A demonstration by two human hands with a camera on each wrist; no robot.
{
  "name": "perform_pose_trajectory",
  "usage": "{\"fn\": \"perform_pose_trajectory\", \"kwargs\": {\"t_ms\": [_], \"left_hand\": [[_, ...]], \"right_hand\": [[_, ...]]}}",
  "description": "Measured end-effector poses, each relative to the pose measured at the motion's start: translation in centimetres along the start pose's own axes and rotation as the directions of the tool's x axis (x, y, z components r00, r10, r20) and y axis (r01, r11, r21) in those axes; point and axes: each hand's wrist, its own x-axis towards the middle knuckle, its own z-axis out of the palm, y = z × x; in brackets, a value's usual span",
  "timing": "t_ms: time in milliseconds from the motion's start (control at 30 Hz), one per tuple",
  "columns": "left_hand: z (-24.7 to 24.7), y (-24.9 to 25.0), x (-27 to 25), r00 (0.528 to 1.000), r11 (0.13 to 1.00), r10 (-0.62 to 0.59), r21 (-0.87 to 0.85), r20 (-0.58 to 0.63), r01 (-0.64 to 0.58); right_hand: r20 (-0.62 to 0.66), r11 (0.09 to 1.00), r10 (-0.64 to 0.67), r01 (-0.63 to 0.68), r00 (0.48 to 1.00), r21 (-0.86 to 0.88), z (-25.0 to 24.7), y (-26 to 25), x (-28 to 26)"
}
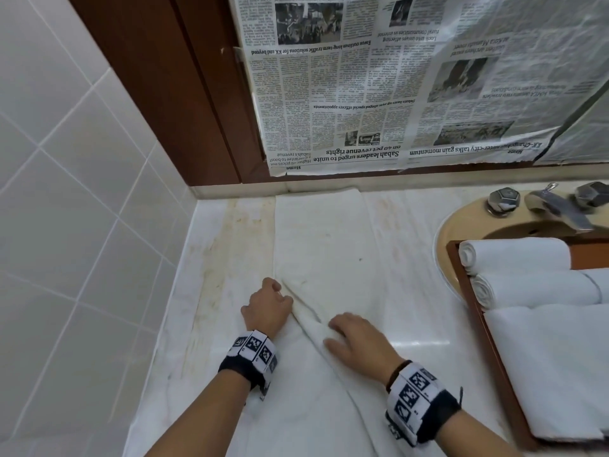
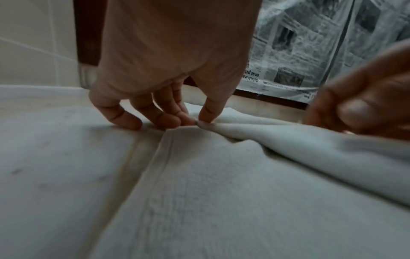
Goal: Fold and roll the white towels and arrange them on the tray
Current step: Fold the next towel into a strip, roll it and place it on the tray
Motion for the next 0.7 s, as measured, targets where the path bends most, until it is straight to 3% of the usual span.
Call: {"fn": "perform_pose_trajectory", "kwargs": {"t_ms": [67,167,367,600,700], "left_hand": [[-0.4,-0.1,0.4,1.000,0.997,-0.015,-0.073,0.022,0.017],[-1.1,-0.7,0.6,0.998,0.984,0.019,-0.178,0.063,-0.008],[-2.9,-1.9,1.0,0.993,0.944,0.087,-0.326,0.078,-0.058],[-4.3,-3.2,1.4,0.984,0.944,0.139,-0.317,0.114,-0.097],[-4.4,-3.9,1.6,0.974,0.961,0.183,-0.232,0.137,-0.148]], "right_hand": [[0.023,0.998,0.057,-0.056,0.998,-0.030,0.9,-1.2,-0.7],[-0.048,0.989,0.133,-0.136,0.990,-0.052,1.1,-2.6,-1.0],[-0.142,0.986,0.144,-0.131,0.979,0.100,0.5,-6.9,-2.0],[-0.196,0.978,0.138,-0.102,0.971,0.184,2.1,-13.5,-1.0],[-0.135,0.971,0.176,-0.151,0.975,0.183,4.3,-15.2,-0.4]]}}
